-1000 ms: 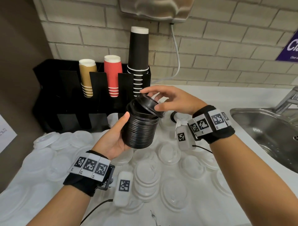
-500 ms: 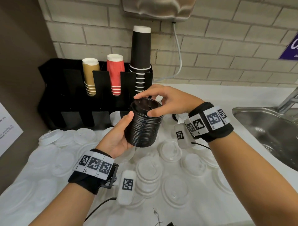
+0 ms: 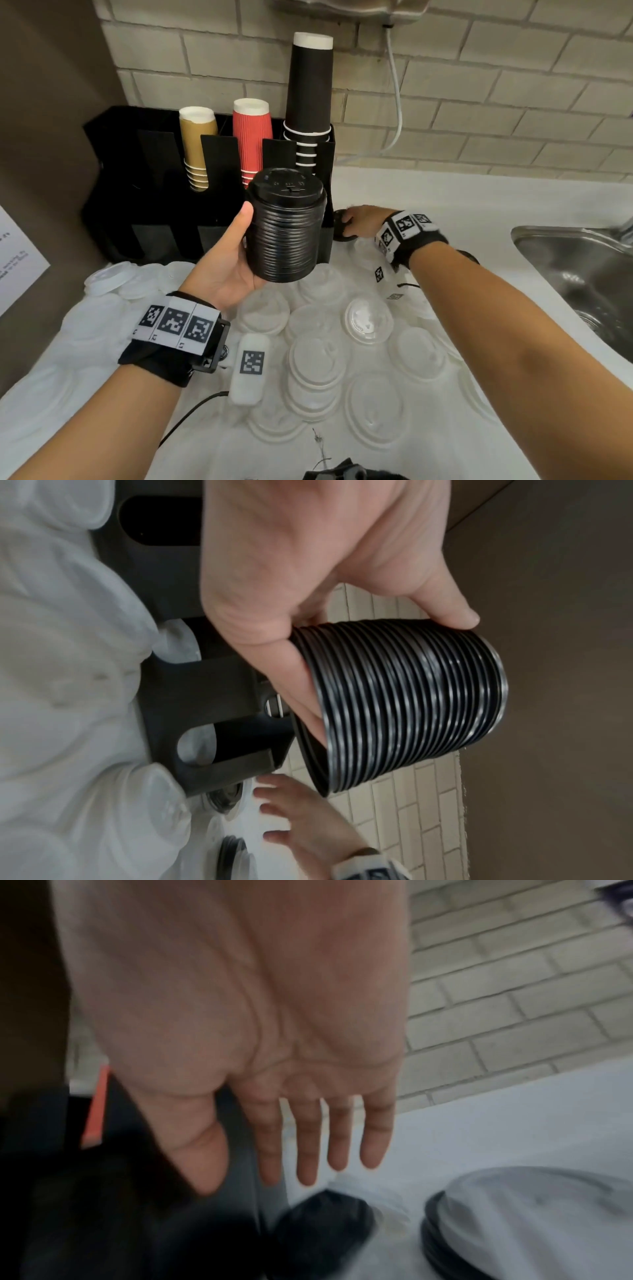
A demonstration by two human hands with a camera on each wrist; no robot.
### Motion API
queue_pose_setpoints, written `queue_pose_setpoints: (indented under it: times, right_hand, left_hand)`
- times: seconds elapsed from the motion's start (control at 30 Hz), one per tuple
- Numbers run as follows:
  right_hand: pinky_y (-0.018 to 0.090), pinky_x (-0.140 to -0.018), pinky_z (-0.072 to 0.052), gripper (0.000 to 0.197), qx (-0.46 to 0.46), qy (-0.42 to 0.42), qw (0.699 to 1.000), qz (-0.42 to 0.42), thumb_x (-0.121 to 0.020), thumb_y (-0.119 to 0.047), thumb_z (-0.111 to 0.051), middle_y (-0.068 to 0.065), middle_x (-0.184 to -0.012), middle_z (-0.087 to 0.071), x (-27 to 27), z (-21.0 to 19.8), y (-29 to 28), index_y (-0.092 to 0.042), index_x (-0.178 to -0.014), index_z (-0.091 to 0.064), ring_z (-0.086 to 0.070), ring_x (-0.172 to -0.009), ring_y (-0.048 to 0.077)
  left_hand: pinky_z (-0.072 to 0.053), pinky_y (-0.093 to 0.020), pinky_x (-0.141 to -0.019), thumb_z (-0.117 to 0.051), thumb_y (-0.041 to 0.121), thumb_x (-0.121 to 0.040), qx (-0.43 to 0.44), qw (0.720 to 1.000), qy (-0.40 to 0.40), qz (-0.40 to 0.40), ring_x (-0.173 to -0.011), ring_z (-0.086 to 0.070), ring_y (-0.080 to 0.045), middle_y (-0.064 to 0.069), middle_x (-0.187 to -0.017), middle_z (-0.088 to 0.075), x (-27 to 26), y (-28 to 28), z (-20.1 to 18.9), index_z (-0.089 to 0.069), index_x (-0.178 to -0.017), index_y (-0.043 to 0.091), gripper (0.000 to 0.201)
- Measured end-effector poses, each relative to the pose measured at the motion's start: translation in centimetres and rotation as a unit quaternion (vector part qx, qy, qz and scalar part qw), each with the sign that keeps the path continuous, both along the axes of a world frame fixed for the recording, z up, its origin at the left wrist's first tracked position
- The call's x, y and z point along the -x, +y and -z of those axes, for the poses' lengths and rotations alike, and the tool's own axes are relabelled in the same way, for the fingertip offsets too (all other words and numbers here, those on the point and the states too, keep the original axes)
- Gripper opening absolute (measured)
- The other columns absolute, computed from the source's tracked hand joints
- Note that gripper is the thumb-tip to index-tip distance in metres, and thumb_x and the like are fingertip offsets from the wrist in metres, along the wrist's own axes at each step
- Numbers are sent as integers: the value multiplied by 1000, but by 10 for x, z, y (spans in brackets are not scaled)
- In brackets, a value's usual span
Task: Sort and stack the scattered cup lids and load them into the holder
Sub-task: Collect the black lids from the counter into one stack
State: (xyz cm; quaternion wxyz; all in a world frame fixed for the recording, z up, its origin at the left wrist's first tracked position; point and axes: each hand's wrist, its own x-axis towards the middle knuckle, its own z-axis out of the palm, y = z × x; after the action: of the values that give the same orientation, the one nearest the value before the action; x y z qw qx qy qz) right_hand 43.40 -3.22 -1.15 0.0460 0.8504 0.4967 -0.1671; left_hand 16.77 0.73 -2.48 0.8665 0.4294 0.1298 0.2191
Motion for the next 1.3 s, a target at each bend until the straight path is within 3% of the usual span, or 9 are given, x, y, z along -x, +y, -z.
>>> queue_pose_setpoints:
  times: [0.2,0.33,0.5,0.7,0.83,0.97,1.1,1.23,1.3]
  right_hand:
    - [49,-96,-39,83,5,-117,992,-42,-69,-42,-70,2,-135,-46,-21,28,38,-28,-143,-35,-38,-128,31]
    - [48,-94,-45,91,30,-113,992,-52,-59,-42,-62,6,-126,-56,-30,43,55,-25,-143,-31,-39,-123,33]
    - [42,-71,-37,87,67,-149,984,-65,-57,-39,-67,5,-124,-48,-36,49,58,-35,-139,-38,-35,-121,34]
    - [42,-78,-39,97,125,-117,983,-72,-61,-32,-83,7,-138,-46,-35,38,51,-40,-144,-32,-38,-128,36]
    - [35,-58,-55,101,159,7,987,-35,-59,-26,-83,6,-130,-54,-33,34,43,-43,-143,-30,-64,-99,36]
    - [44,-77,-58,85,108,36,993,-35,-59,-27,-79,6,-121,-60,-31,27,31,-42,-133,-41,-64,-97,31]
    - [31,-62,-50,71,-9,30,1000,-6,-52,-50,-78,0,-100,-61,-39,-2,7,-44,-111,-40,-60,-74,18]
    - [44,-76,-59,76,-141,163,973,86,-46,-58,-81,4,-102,-60,-41,-41,-30,-40,-108,-39,-65,-84,24]
    - [40,-77,-59,71,-203,272,937,85,-46,-55,-83,4,-106,-61,-32,-54,-51,-44,-104,-44,-64,-86,21]
  left_hand:
    - [-54,-40,-92,-61,59,-76,-11,999,-6,-31,-126,-55,-26,-9,-139,-57,0,10,-1,-54,-136,18,74]
    - [-54,-38,-91,-53,59,-79,-20,999,-1,-38,-127,-55,-25,-9,-138,-57,2,16,-3,-49,-139,15,74]
    - [-53,-39,-93,-52,57,-82,-15,999,-5,-40,-128,-54,-26,-10,-139,-56,2,19,0,-48,-140,14,73]
    - [-56,-37,-85,-59,59,-76,-11,999,13,-38,-124,-57,-25,-9,-136,-59,2,18,2,-55,-134,17,72]
    - [-55,-38,-88,-60,60,-76,-13,999,18,-40,-125,-57,-25,-10,-136,-59,4,17,4,-56,-133,16,72]
    - [-54,-40,-93,-61,59,-74,-20,999,21,-38,-126,-56,-27,-10,-137,-58,5,14,3,-52,-137,15,77]
    - [-54,-39,-91,-60,59,-76,-20,999,17,-22,-125,-57,-26,-10,-136,-59,7,12,4,-58,-133,18,70]
    - [-56,-36,-87,-52,57,-82,-22,1000,11,-1,-122,-59,-24,-8,-133,-62,5,6,5,-70,-119,22,54]
    - [-56,-36,-87,-55,57,-81,-19,1000,14,3,-122,-59,-24,-9,-133,-61,2,1,5,-70,-120,21,55]
